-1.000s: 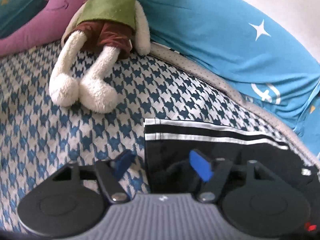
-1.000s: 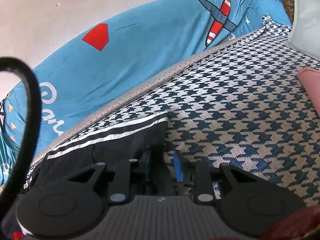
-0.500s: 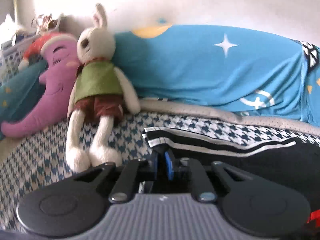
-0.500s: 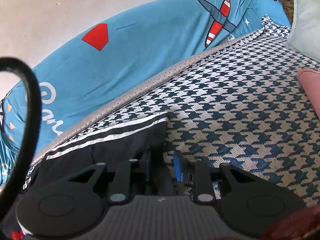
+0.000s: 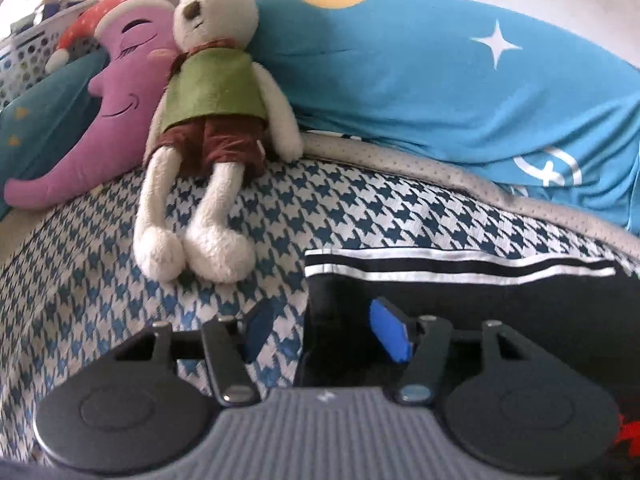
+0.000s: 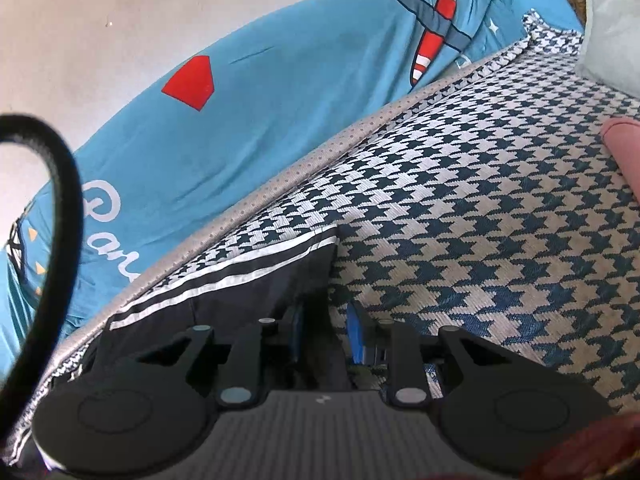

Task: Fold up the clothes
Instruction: 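Lift the striped sleeve edge with the right tool and release it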

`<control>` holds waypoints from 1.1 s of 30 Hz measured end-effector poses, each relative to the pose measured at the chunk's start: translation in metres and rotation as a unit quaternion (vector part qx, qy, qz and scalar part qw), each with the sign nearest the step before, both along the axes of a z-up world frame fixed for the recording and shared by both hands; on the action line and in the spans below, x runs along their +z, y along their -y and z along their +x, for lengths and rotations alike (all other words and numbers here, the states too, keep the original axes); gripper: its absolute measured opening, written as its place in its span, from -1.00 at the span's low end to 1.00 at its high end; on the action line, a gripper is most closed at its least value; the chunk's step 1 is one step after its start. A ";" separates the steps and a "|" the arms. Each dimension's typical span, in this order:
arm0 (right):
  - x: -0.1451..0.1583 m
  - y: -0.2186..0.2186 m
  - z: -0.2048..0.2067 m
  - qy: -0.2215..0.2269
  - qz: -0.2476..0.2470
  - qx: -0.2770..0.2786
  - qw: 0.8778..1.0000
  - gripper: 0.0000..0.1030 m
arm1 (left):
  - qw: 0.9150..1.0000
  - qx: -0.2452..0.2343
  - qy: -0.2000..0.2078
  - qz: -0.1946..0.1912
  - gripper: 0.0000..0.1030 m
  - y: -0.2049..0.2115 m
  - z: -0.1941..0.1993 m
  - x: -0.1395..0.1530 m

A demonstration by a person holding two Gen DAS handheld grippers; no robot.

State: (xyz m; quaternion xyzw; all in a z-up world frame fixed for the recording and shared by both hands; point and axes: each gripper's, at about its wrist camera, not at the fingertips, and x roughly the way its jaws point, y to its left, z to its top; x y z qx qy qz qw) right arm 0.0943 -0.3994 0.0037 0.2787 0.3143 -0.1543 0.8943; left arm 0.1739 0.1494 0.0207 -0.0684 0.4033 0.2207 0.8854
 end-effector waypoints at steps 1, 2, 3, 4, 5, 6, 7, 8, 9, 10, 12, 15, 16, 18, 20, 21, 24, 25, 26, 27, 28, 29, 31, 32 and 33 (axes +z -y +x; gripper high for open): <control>0.000 0.001 0.000 0.003 0.005 0.001 1.000 -0.62 | 1.000 0.003 0.006 -0.004 0.14 0.000 -0.004 0.004; 0.000 0.002 -0.001 0.006 0.010 0.002 1.000 -0.65 | 1.000 0.006 0.013 -0.008 0.16 0.000 -0.008 0.008; 0.000 0.004 -0.001 0.009 0.015 0.003 1.000 -0.72 | 1.000 0.007 0.021 -0.013 0.21 0.000 -0.013 0.014; 0.000 0.005 -0.002 0.012 0.019 0.005 1.000 -0.76 | 0.999 0.007 0.028 -0.018 0.24 0.001 -0.017 0.020; 0.001 0.005 -0.002 0.014 0.021 0.005 1.000 -0.77 | 0.999 0.007 0.036 -0.023 0.37 0.002 -0.022 0.027; 0.001 0.006 -0.002 0.017 0.023 0.006 1.000 -0.81 | 0.999 0.008 0.045 -0.028 0.51 0.004 -0.030 0.033; 0.002 0.006 -0.003 0.019 0.025 0.007 0.999 -0.83 | 0.998 0.009 0.054 -0.034 0.55 0.006 -0.039 0.040; 0.002 0.007 -0.003 0.020 0.029 0.007 0.999 -0.83 | 0.997 0.007 0.063 -0.042 0.57 0.009 -0.047 0.046; 0.002 0.008 -0.003 0.022 0.033 0.007 0.999 -0.83 | 0.996 0.002 0.067 -0.052 0.58 0.011 -0.054 0.050; 0.003 0.009 -0.004 0.023 0.035 0.006 0.999 -0.85 | 0.995 -0.003 0.072 -0.063 0.58 0.014 -0.061 0.054; 0.005 0.011 -0.005 0.025 0.039 0.003 0.999 -0.89 | 0.994 -0.018 0.071 -0.076 0.59 0.021 -0.074 0.056; 0.016 0.017 -0.013 0.040 0.050 -0.002 0.998 -0.90 | 0.994 -0.043 0.059 -0.079 0.60 0.039 -0.090 0.052; 0.021 0.018 -0.016 0.041 0.047 -0.003 0.998 -0.90 | 0.994 -0.054 0.048 -0.081 0.60 0.047 -0.094 0.048; 0.027 0.020 -0.021 0.038 0.037 -0.012 0.999 -0.89 | 0.992 -0.079 0.026 -0.090 0.61 0.062 -0.097 0.039; 0.025 0.025 -0.023 0.030 0.055 -0.008 0.998 -0.87 | 0.989 -0.108 0.009 -0.099 0.61 0.078 -0.096 0.030; 0.022 0.027 -0.023 0.018 0.066 -0.003 0.998 -0.87 | 0.988 -0.119 0.004 -0.097 0.61 0.084 -0.095 0.028; 0.013 0.029 -0.025 -0.024 0.097 0.003 0.995 -0.79 | 0.986 -0.148 -0.007 -0.082 0.61 0.103 -0.094 0.023; 0.011 0.028 -0.026 -0.031 0.106 0.002 0.994 -0.79 | 0.985 -0.153 -0.009 -0.080 0.61 0.106 -0.094 0.023; 0.009 0.028 -0.028 -0.034 0.115 0.001 0.993 -0.77 | 0.984 -0.157 -0.010 -0.079 0.61 0.110 -0.095 0.023; 0.007 0.028 -0.030 -0.037 0.123 0.000 0.992 -0.68 | 0.984 -0.160 -0.010 -0.079 0.61 0.112 -0.094 0.023; 0.006 0.028 -0.031 -0.038 0.127 0.000 0.991 -0.56 | 0.984 -0.162 -0.009 -0.080 0.61 0.113 -0.095 0.024; 0.006 0.027 -0.032 -0.037 0.131 0.001 0.991 -0.51 | 0.983 -0.164 -0.008 -0.080 0.61 0.114 -0.096 0.024; 0.003 0.025 -0.031 -0.036 0.137 -0.002 0.990 -0.43 | 0.983 -0.165 -0.006 -0.074 0.61 0.115 -0.094 0.026; 0.002 0.023 -0.030 -0.036 0.138 -0.004 0.990 -0.43 | 0.984 -0.164 -0.008 -0.072 0.61 0.115 -0.094 0.026; 0.000 0.021 -0.028 -0.038 0.135 -0.005 0.990 -0.42 | 0.984 -0.163 -0.009 -0.070 0.61 0.115 -0.093 0.025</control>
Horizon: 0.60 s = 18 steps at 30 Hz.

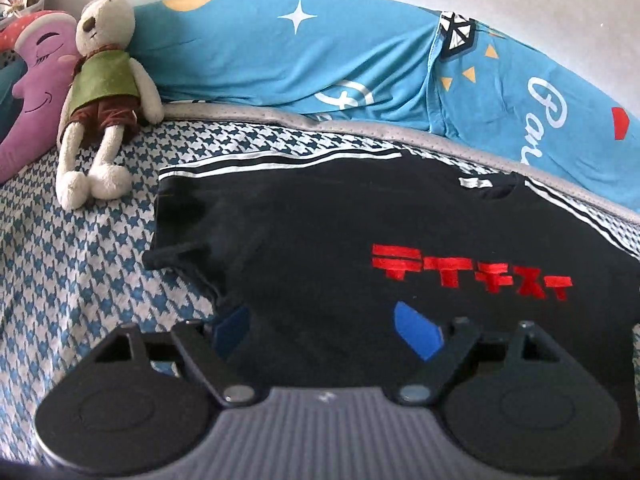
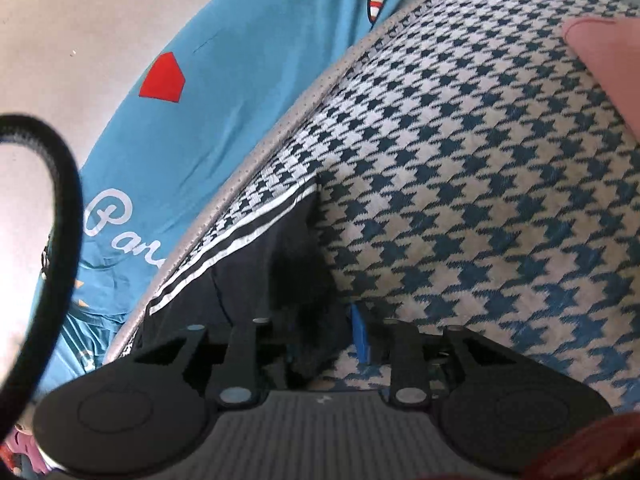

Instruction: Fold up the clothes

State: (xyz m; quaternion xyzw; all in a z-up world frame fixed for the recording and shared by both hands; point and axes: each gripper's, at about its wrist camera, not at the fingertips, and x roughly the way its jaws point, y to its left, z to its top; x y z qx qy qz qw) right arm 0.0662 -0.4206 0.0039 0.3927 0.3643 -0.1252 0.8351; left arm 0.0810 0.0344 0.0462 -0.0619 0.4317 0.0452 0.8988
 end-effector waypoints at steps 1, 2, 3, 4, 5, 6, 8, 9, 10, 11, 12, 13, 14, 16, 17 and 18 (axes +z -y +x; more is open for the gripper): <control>-0.001 -0.002 0.002 -0.001 -0.004 -0.001 1.000 -0.43 | 1.000 0.001 -0.002 -0.001 0.61 -0.001 0.001 -0.001; -0.001 -0.004 0.003 -0.001 -0.012 -0.001 1.000 -0.47 | 1.000 0.003 -0.005 -0.001 0.61 -0.001 0.002 -0.002; 0.000 -0.006 0.004 0.000 -0.020 -0.001 1.000 -0.71 | 1.000 0.005 -0.007 -0.002 0.61 -0.003 0.003 -0.003; 0.001 -0.007 0.004 -0.001 -0.025 0.000 1.000 -0.85 | 1.000 0.005 -0.008 -0.004 0.61 -0.003 0.004 -0.003; 0.003 -0.008 0.003 -0.003 -0.031 -0.001 1.000 -0.86 | 1.000 0.005 -0.009 -0.005 0.61 -0.004 0.004 -0.003; 0.006 -0.009 0.000 -0.008 -0.040 -0.006 0.999 -0.87 | 1.000 0.004 -0.010 -0.005 0.61 -0.005 0.004 -0.003; 0.013 -0.010 -0.006 -0.019 -0.056 -0.017 0.998 -0.93 | 1.000 0.005 -0.009 -0.005 0.61 -0.006 0.004 -0.002; 0.017 -0.010 -0.009 -0.024 -0.065 -0.022 0.997 -0.93 | 1.000 0.006 -0.009 -0.004 0.61 -0.006 0.003 -0.002; 0.019 -0.010 -0.011 -0.029 -0.071 -0.026 0.997 -0.93 | 1.000 0.007 -0.009 -0.005 0.61 -0.007 0.003 -0.002; 0.017 -0.009 -0.011 -0.032 -0.072 -0.026 0.997 -0.93 | 1.000 0.006 -0.009 -0.005 0.61 -0.007 0.003 -0.002; 0.015 -0.008 -0.011 -0.036 -0.072 -0.027 0.996 -0.92 | 1.000 0.006 -0.009 -0.004 0.61 -0.007 0.003 -0.002; 0.013 -0.006 -0.012 -0.037 -0.070 -0.029 0.996 -0.90 | 1.000 0.007 -0.009 -0.002 0.61 -0.007 0.003 -0.003; 0.014 -0.001 -0.014 -0.029 -0.060 -0.041 0.997 -0.90 | 1.000 0.007 -0.009 0.000 0.61 -0.007 0.003 -0.003; 0.015 0.009 -0.019 -0.012 -0.039 -0.061 0.997 -0.81 | 1.000 0.008 -0.009 0.002 0.61 -0.008 0.002 -0.003; 0.016 0.012 -0.020 0.003 -0.033 -0.062 0.998 -0.77 | 1.000 0.008 -0.009 0.003 0.61 -0.008 0.002 -0.003; 0.017 0.015 -0.022 0.018 -0.027 -0.064 0.997 -0.66 | 1.000 0.010 -0.010 0.003 0.61 -0.009 0.002 -0.004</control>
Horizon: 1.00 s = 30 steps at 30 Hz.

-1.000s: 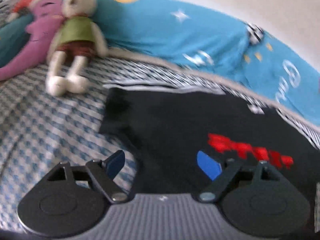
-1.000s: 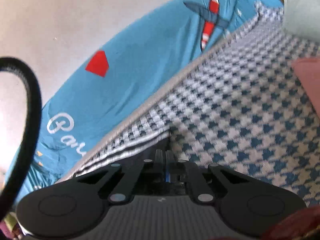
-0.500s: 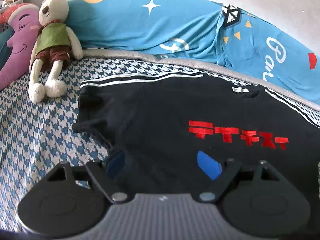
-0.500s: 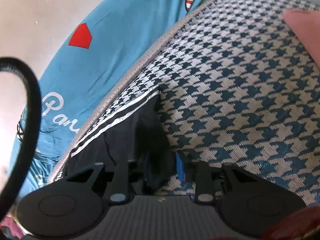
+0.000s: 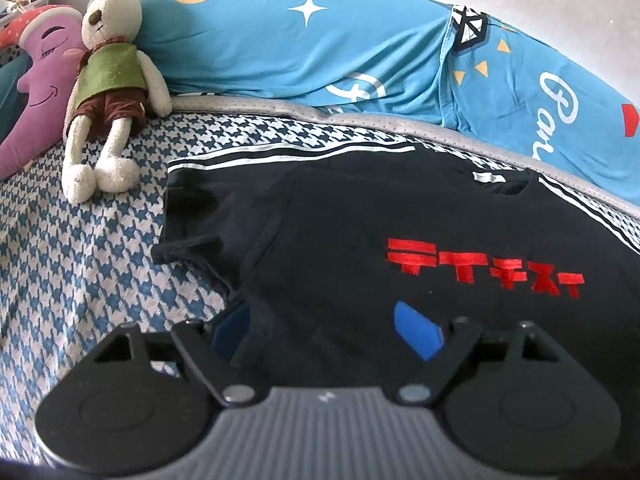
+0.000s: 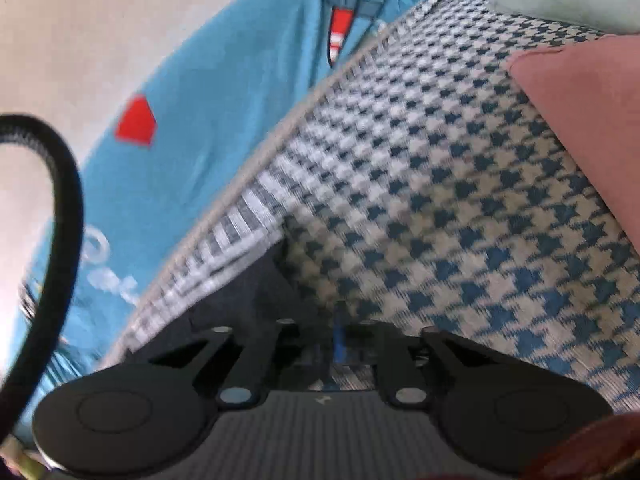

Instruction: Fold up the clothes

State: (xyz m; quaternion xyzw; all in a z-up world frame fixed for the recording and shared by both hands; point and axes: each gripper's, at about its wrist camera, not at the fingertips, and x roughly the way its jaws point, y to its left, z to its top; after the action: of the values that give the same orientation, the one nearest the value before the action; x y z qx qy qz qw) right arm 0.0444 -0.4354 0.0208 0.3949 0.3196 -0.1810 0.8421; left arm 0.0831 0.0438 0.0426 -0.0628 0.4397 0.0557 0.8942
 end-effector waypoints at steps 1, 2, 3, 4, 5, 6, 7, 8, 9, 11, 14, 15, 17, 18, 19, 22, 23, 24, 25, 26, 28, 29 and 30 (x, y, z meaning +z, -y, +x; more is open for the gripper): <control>0.001 0.002 -0.001 0.014 0.004 0.000 1.000 -0.57 | 1.000 0.002 0.000 0.000 0.61 -0.001 0.000 0.000; 0.000 0.003 0.002 0.024 0.005 0.006 1.000 -0.56 | 1.000 0.003 -0.001 -0.002 0.61 -0.002 0.000 0.000; -0.001 0.003 0.004 0.033 0.006 0.011 0.999 -0.54 | 1.000 0.005 -0.002 -0.003 0.61 -0.004 0.000 0.000; -0.002 0.004 0.006 0.042 0.007 0.016 0.999 -0.48 | 1.000 0.005 -0.002 -0.004 0.61 -0.005 0.001 -0.001; -0.004 0.003 0.010 0.047 0.011 0.022 0.999 -0.44 | 1.000 0.006 -0.003 -0.004 0.61 -0.005 0.001 -0.001; -0.006 0.002 0.014 0.050 0.015 0.027 0.998 -0.39 | 1.000 0.006 -0.004 -0.003 0.61 -0.005 0.001 -0.001; -0.009 0.000 0.018 0.051 0.018 0.031 0.998 -0.37 | 1.000 0.005 -0.004 -0.001 0.61 -0.005 0.001 -0.002; -0.011 -0.001 0.021 0.049 0.015 0.033 0.998 -0.36 | 1.000 0.004 -0.004 0.000 0.61 -0.005 0.001 -0.002; -0.012 -0.002 0.024 0.047 0.009 0.034 0.998 -0.36 | 1.000 0.004 -0.004 0.001 0.61 -0.005 0.001 -0.002; -0.015 -0.005 0.031 0.042 -0.006 0.038 0.998 -0.33 | 1.000 0.003 -0.006 0.002 0.61 -0.006 0.001 -0.003; -0.018 -0.010 0.037 0.035 -0.025 0.051 0.998 -0.30 | 1.000 0.003 -0.009 0.004 0.61 -0.007 0.002 -0.005; -0.018 -0.012 0.039 0.036 -0.033 0.055 0.997 -0.30 | 1.000 0.003 -0.011 0.005 0.61 -0.008 0.002 -0.005; -0.018 -0.017 0.042 0.038 -0.047 0.063 0.996 -0.30 | 1.000 0.004 -0.012 0.007 0.61 -0.009 0.003 -0.007; -0.018 -0.021 0.044 0.036 -0.057 0.067 0.995 -0.32 | 1.000 0.004 -0.013 0.007 0.61 -0.010 0.002 -0.007; -0.017 -0.024 0.045 0.033 -0.068 0.072 0.994 -0.46 | 1.000 0.004 -0.014 0.008 0.61 -0.011 0.002 -0.008; -0.017 -0.033 0.049 0.033 -0.081 0.090 0.992 -0.73 | 1.000 0.004 -0.015 0.009 0.61 -0.012 0.002 -0.008; -0.017 -0.035 0.050 0.034 -0.083 0.093 0.992 -0.76 | 1.000 0.004 -0.015 0.009 0.61 -0.012 0.002 -0.008; -0.016 -0.036 0.052 0.035 -0.087 0.094 0.991 -0.80 | 1.000 0.003 -0.016 0.009 0.61 -0.013 0.001 -0.009; -0.015 -0.039 0.052 0.038 -0.091 0.094 0.991 -0.81 | 1.000 0.003 -0.016 0.010 0.61 -0.013 0.001 -0.009; -0.013 -0.042 0.053 0.040 -0.096 0.095 0.990 -0.81 | 1.000 0.003 -0.016 0.011 0.61 -0.014 0.001 -0.008; -0.006 -0.050 0.055 0.047 -0.113 0.103 0.987 -0.82 | 1.000 0.003 -0.017 0.011 0.61 -0.015 0.001 -0.009; -0.002 -0.056 0.057 0.051 -0.123 0.108 0.985 -0.82 | 1.000 0.003 -0.017 0.012 0.61 -0.015 0.001 -0.009; 0.002 -0.061 0.058 0.055 -0.134 0.114 0.983 -0.82 | 1.000 0.003 -0.017 0.012 0.61 -0.016 0.001 -0.009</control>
State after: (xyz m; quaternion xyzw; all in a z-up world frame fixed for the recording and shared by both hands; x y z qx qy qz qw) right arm 0.1022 -0.3743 0.0224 0.2495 0.2881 -0.1031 0.9188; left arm 0.0836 0.0595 0.0333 -0.0524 0.4541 0.0652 0.8870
